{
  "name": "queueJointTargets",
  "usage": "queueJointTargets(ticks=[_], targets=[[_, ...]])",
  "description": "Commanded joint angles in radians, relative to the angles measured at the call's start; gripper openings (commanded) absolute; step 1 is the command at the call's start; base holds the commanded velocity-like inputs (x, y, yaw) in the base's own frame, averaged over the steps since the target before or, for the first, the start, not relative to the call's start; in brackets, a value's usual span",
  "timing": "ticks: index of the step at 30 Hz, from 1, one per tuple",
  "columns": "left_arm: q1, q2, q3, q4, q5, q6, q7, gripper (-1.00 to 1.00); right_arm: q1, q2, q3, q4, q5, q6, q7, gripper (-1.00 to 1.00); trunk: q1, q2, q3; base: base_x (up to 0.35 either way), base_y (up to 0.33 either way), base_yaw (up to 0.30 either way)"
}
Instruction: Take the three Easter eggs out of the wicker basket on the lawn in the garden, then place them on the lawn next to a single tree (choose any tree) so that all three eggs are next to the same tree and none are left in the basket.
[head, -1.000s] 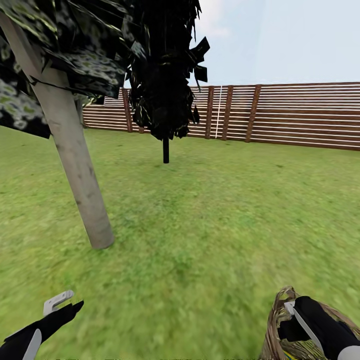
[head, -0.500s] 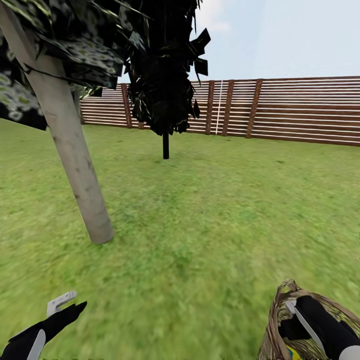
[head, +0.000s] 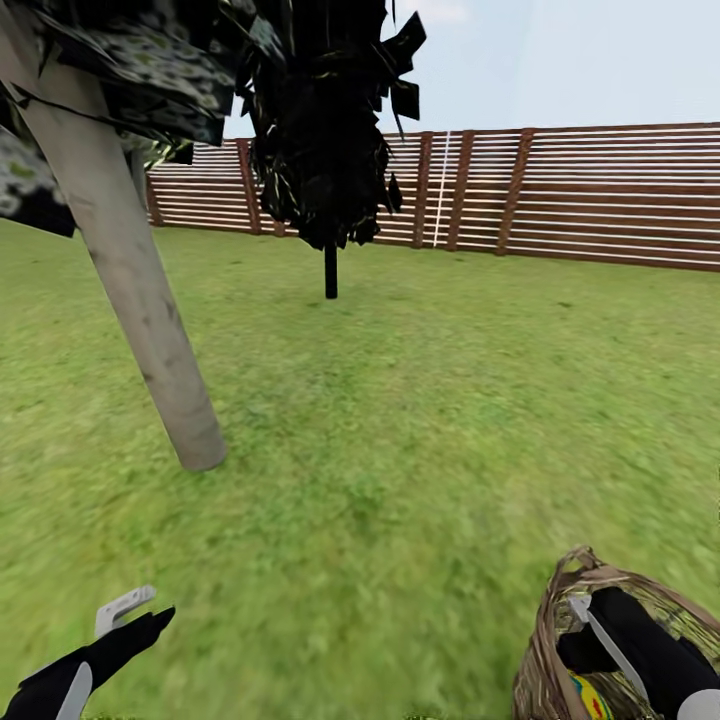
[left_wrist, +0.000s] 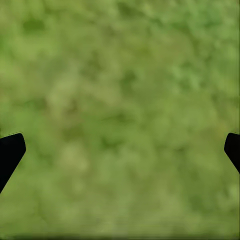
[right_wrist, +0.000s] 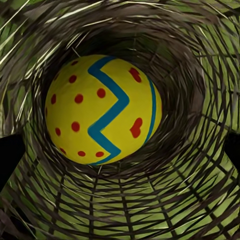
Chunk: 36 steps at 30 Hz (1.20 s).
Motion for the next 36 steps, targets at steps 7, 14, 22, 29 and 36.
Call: queueJointTargets(ticks=[7,14,22,29,36], targets=[[-0.001,-0.003,0.003,0.001,0.010,0.009,-0.003,1.00,-0.001,0.005,0.008,-0.001,-0.010,0.004,-0.006,1.00,0.003,-0.002,-0.028,0.000,0.000,0.000],[-0.001,-0.017,0.003,0.001,0.009,0.009,-0.004,1.00,-0.001,0.006,0.010,-0.001,-0.010,0.004,-0.007,1.00,0.006,-0.004,-0.055,0.000,0.000,0.000],[-0.001,-0.029,0.003,0.002,0.008,0.009,-0.004,1.00,-0.001,0.004,0.009,-0.001,-0.010,0.004,-0.007,1.00,0.010,-0.006,-0.086,0.000,0.000,0.000],[-0.001,-0.031,0.001,0.018,0.007,0.007,-0.006,1.00,-0.001,0.000,0.008,-0.001,-0.010,0.004,-0.007,1.00,0.011,-0.007,-0.102,0.000,0.000,0.000],[-0.001,-0.033,0.003,0.022,0.009,0.000,-0.006,1.00,-0.001,0.000,0.008,-0.001,-0.010,0.004,-0.007,1.00,0.011,-0.007,-0.102,0.062,0.000,0.000]])
